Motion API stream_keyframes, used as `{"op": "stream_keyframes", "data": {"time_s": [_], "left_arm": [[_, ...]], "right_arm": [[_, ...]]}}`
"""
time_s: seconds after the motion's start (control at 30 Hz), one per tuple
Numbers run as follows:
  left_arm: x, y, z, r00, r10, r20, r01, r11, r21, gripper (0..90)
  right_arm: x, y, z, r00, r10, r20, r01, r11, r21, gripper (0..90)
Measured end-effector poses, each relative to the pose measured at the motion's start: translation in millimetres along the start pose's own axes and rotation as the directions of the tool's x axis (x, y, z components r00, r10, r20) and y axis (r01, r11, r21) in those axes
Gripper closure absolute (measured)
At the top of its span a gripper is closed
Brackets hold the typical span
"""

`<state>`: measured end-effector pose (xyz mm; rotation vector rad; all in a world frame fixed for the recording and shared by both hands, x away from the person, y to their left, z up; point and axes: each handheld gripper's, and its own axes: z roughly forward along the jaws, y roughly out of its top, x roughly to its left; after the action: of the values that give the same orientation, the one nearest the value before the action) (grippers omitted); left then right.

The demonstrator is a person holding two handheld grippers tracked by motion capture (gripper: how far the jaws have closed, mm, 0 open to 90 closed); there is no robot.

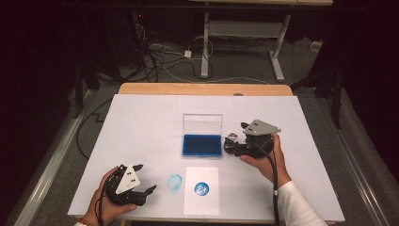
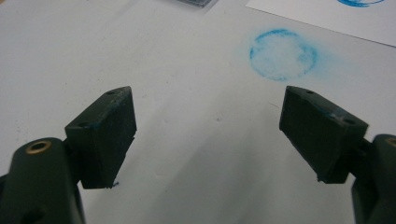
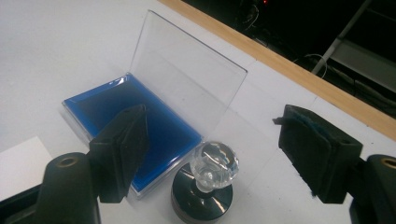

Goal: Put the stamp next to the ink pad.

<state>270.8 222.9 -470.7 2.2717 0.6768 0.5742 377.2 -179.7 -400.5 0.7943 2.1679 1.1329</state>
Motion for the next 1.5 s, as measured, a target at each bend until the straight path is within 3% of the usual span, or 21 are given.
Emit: {"op": "stream_keyframes", "data": {"time_s": [0.93, 1.5], "left_arm": [[-0.1, 0.1, -0.8, 1.0, 0.007, 0.001, -0.007, 1.0, 0.004, 18.1], [-0.5, 0.5, -0.6, 1.0, 0.007, 0.0, -0.007, 1.0, 0.005, 18.1]], "right_arm": [[17.7, 7.3, -34.9, 0.9958, -0.091, -0.013, 0.09, 0.996, -0.025, 25.0], [24.5, 2.3, -55.0, 0.9932, -0.114, -0.024, 0.113, 0.993, -0.042, 24.7]]}}
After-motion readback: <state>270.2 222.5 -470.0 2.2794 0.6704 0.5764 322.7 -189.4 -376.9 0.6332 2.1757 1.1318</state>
